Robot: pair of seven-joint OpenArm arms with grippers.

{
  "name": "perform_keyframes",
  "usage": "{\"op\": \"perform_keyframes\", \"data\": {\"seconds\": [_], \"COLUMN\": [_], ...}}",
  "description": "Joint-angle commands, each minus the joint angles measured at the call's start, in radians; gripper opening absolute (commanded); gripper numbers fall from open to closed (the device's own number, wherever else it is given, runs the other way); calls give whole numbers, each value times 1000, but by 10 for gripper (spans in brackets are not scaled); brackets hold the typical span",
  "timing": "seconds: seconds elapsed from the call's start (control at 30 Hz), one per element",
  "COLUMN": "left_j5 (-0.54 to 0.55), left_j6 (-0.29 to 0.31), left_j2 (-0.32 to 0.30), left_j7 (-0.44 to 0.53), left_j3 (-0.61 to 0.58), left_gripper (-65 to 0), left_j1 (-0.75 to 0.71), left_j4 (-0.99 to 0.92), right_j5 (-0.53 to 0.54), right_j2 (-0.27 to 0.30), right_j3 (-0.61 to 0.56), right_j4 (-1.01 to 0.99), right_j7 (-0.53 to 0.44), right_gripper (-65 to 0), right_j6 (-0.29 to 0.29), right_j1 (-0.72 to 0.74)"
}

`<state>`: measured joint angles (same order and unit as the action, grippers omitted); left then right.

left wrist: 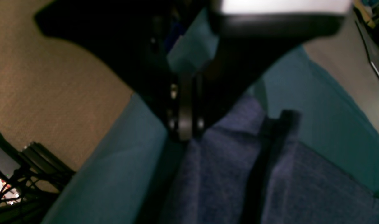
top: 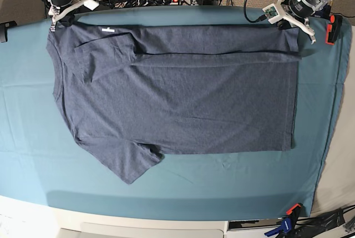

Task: Fold the T-shirt properly
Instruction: 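Pull the folded edge toward the robot with both grippers and release, then swing both arms outward to the shirt's hem corners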

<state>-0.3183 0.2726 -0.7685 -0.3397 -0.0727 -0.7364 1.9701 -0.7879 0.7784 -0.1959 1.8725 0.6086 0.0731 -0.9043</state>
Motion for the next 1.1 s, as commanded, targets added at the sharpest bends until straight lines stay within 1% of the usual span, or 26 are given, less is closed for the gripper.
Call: {"op": "perform_keyframes", "data": {"seconds": [0.0, 0.13, 0.27, 0.4, 0.87, 0.9, 0.93, 0.97, 1.0, 1.03, 1.07], "left_j5": [8, 8, 7, 7, 7, 7, 7, 7, 7, 7, 7], "left_j6": [27, 10, 7, 5, 6, 6, 6, 7, 12, 13, 13], "left_j2": [-13, -13, -13, -13, -13, -13, -13, -13, -13, -13, -13], "left_j7": [-42, -46, -47, -64, -60, -60, -60, -60, -60, -60, -61], "left_j3": [-3, -3, -3, -3, -3, -3, -3, -3, -3, -3, -3], "left_gripper": [-650, -650, -650, -650, -650, -639, -576, -507, -447, -411, -400], "left_j1": [-18, -21, -40, -61, -61, -61, -61, -61, -61, -61, -61], "left_j4": [-2, 0, 18, 39, 42, 42, 42, 42, 42, 42, 42], "right_j5": [9, 9, 10, 10, 23, 31, 37, 41, 45, 48, 48], "right_j2": [14, 14, 14, 14, 14, 14, 14, 14, 14, 14, 14], "right_j3": [17, 77, 117, 119, 119, 119, 119, 119, 118, 118, 118], "right_j4": [7, 7, 7, 7, 7, 7, 7, 7, 7, 7, 7], "right_j7": [14, 6, -8, -13, -22, -22, -22, -22, -22, -21, -21], "right_gripper": [-650, -650, -650, -650, -650, -650, -650, -592, -515, -451, -418], "right_j6": [13, 12, 12, 12, 13, 12, 13, 13, 13, 13, 13], "right_j1": [-22, -63, -91, -90, -90, -90, -90, -90, -90, -90, -90]}}
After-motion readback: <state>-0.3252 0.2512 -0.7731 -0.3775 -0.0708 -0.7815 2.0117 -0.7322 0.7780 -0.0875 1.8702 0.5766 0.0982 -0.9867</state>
